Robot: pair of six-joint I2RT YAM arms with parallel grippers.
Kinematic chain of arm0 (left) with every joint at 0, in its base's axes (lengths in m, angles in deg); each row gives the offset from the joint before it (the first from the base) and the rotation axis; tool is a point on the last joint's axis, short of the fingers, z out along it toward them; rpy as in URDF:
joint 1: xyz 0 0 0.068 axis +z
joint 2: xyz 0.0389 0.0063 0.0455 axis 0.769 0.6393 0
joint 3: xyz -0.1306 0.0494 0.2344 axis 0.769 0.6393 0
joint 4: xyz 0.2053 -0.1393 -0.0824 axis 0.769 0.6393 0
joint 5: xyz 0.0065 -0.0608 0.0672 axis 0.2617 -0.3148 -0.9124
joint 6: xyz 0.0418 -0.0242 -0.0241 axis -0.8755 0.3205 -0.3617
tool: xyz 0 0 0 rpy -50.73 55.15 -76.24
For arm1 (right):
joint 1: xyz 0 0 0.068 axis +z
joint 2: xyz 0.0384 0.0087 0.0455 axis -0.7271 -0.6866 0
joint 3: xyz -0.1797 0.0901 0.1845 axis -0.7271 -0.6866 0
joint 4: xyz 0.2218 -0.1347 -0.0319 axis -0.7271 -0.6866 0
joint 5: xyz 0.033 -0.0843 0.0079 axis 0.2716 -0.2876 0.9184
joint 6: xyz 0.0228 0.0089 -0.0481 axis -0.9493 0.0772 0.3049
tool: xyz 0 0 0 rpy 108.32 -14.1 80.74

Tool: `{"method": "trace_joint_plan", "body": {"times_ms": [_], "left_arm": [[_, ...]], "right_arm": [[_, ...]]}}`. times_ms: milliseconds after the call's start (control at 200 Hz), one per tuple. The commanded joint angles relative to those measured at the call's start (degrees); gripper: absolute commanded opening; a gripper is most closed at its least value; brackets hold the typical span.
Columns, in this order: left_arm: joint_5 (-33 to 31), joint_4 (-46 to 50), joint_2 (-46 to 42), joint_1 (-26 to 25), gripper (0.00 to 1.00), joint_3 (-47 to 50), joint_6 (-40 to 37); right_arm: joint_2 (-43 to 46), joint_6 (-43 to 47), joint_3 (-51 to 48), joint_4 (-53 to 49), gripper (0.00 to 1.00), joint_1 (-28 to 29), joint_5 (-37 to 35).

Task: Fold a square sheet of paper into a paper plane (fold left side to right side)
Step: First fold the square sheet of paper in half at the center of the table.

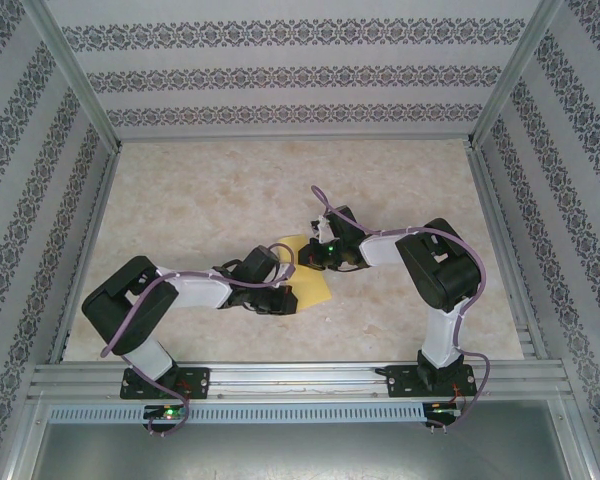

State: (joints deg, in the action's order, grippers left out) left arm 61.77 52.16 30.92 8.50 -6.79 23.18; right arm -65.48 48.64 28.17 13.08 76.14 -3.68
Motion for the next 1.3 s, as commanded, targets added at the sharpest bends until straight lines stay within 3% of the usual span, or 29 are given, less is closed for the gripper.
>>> {"method": "trace_joint_plan", "body": {"times_ms": [0, 250, 525, 794, 1119, 1294], "left_arm": [[0.4, 2.6, -1.9, -1.4, 0.07, 1.1, 1.8], [-1.1, 3.7, -7.0, 0.5, 0.08, -1.1, 1.4], [0.6, 2.4, 0.7, 1.2, 0.08, -5.4, -1.0], [0.3, 1.3, 2.8, 1.2, 0.07, -2.1, -0.5], [0.1, 4.0, -4.1, 1.5, 0.07, 1.7, -0.9], [0.5, 6.1, -9.9, 6.2, 0.07, 0.1, -2.2]], "right_arm": [[-3.0, 0.1, -2.9, -5.9, 0.0, -0.4, -7.2], [-2.6, 0.0, -3.3, -5.6, 0.0, -0.4, -7.2], [-2.7, -0.2, -3.3, -5.3, 0.0, -0.2, -7.2], [-3.0, -0.1, -3.2, -5.4, 0.0, -0.2, -7.1], [-2.8, -0.1, -3.6, -5.1, 0.0, -0.2, -7.1], [-2.0, -1.4, -4.7, -3.1, 0.0, -0.2, -6.5]]}}
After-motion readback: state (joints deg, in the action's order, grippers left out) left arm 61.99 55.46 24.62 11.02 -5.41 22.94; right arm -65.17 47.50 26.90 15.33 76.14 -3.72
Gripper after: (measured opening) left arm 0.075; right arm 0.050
